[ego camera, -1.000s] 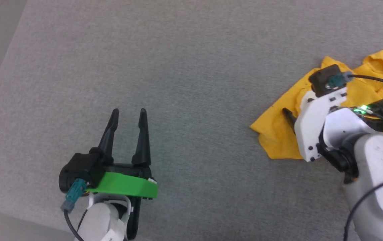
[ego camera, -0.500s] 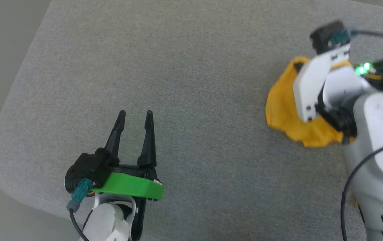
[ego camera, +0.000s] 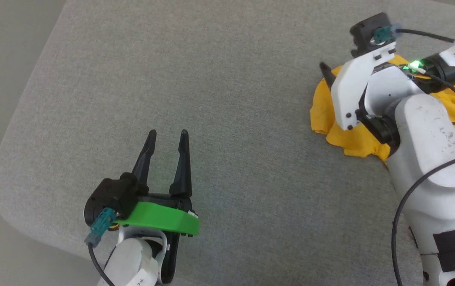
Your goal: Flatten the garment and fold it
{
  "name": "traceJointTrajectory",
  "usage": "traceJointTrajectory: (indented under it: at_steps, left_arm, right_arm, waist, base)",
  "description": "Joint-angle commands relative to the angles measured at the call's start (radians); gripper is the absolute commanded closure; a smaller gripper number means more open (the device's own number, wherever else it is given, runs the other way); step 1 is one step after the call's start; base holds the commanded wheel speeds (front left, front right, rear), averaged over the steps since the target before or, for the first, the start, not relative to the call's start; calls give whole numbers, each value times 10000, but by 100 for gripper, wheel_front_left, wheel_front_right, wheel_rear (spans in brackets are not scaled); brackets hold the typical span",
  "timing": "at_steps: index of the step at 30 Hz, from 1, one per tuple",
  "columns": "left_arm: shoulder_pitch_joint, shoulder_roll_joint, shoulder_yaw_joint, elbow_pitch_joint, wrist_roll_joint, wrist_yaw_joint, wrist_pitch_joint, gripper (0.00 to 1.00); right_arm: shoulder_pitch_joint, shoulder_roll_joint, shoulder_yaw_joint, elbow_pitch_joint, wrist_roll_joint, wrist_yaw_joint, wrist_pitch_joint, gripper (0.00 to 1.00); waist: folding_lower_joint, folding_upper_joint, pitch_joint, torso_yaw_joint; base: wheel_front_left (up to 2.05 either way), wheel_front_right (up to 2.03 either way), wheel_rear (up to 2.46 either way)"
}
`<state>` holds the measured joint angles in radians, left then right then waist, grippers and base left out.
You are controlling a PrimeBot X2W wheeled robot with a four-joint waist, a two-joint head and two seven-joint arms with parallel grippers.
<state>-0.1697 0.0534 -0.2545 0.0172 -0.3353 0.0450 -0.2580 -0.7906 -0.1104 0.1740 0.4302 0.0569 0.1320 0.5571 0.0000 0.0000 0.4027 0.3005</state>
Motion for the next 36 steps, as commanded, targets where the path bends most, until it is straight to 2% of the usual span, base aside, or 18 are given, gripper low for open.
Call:
traceJointTrajectory:
  at_steps: [1, 6, 10, 15, 19, 22, 27, 32, 36]
  left_arm:
    - [-98, -32, 24, 5, 57, 36, -38, 0]
    - [136, -32, 274, -40, 298, 47, -38, 0]
    - [438, 30, 557, -95, 534, -18, -38, 0]
    - [802, 175, 852, -266, 723, -58, -38, 0]
    - [1033, 294, 986, -357, 816, -95, -38, 0]
    - [1209, 357, 1101, -437, 857, -67, -38, 0]
    - [1548, 409, 1274, -572, 851, 15, -38, 0]
    - [1294, 580, 1038, -760, 1010, -89, 298, 0]
    - [223, 817, 461, -839, 1244, -510, 1407, 0]
  right_arm:
    - [-168, -23, -21, -244, 260, -13, -206, 0]
    - [724, -435, -458, -1997, 815, -13, -989, 0]
    - [2175, -490, -1518, -3905, 655, -13, -1605, 0]
    - [4547, 222, -3454, -6379, 118, -13, -2522, 0]
    - [6593, 569, -4518, -7752, -71, -13, -3451, 0]
    - [7869, 593, -5163, -7883, 749, -13, -4222, 0]
    - [9220, 598, -5452, -7012, 1677, -13, -5613, 0]
    - [9217, 599, -5338, -6705, 1560, -13, -6148, 0]
    - [8816, 600, -5475, -6764, 1489, -13, -6196, 0]
  waist:
    - [0, 0, -211, -185]
    - [0, 0, -737, -706]
    - [0, 0, -1066, -1221]
    - [0, 0, -1241, -1856]
    - [0, 0, -1228, -2262]
    - [0, 0, -1204, -2553]
    - [0, 0, -1227, -3047]
    - [0, 0, -1130, -3274]
    - [0, 0, -833, -3196]
  base:
    - [0, 0, 0]
    - [0, 0, 0]
    - [0, 0, 0]
    - [0, 0, 0]
    - [0, 0, 0]
    - [0, 0, 0]
    - [0, 0, 0]
    - [0, 0, 0]
    - [0, 0, 0]
